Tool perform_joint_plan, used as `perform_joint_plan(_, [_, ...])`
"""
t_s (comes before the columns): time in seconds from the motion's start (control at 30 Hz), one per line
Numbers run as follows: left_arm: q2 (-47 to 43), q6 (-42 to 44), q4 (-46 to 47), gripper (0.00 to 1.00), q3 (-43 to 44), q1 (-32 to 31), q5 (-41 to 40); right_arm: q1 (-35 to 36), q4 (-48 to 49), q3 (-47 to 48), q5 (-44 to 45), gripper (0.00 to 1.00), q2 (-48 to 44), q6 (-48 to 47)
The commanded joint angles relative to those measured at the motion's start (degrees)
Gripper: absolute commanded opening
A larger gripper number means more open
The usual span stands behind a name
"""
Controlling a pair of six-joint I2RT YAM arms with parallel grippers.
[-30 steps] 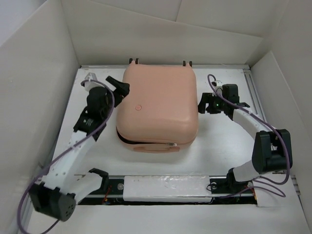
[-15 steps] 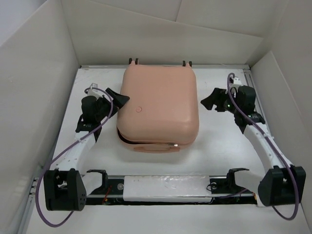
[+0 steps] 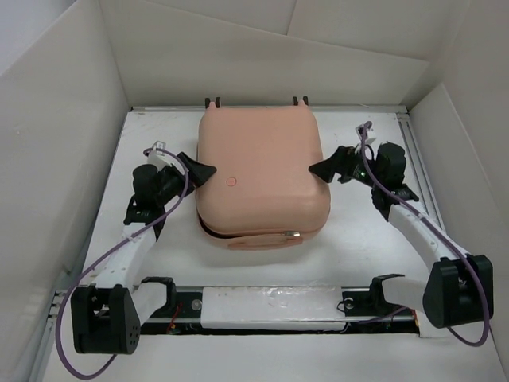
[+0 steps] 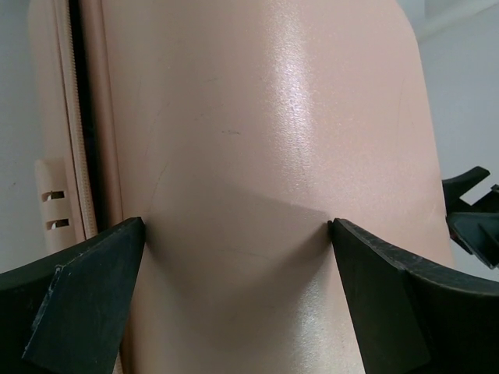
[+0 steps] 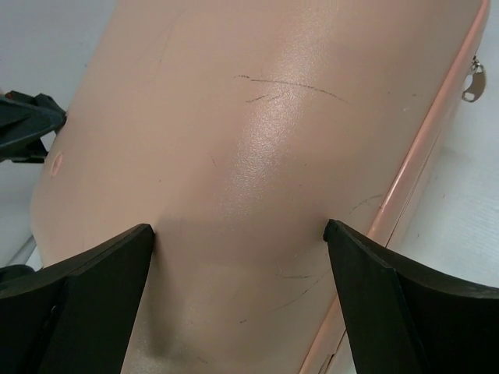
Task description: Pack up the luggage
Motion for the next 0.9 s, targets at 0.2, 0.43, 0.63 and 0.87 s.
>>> perform_joint_plan(0.2, [3.56, -10.44, 4.24, 0.96, 13.60, -30.79, -1.16, 8.00, 25.70, -9.47, -13.08, 0.92, 14.36, 11.91])
perform_joint_plan(0.43, [15.24, -13.71, 6.10, 0.96, 34.23, -48.80, -7.31, 9.06, 39.86, -10.09, -17.31, 0.92, 17.45, 19.38])
perform_joint_plan(0.63, [17.20, -8.87, 0.90, 0.96, 48.94, -56.76, -12.85, 6.53, 30.84, -4.91, -19.24, 0.92, 15.52, 15.87])
perform_joint_plan(0.87, [15.79, -12.12, 6.18, 0.95, 45.08, -59.91, -11.27, 0.11, 24.86, -1.30, -20.74, 0.92, 13.23, 15.18])
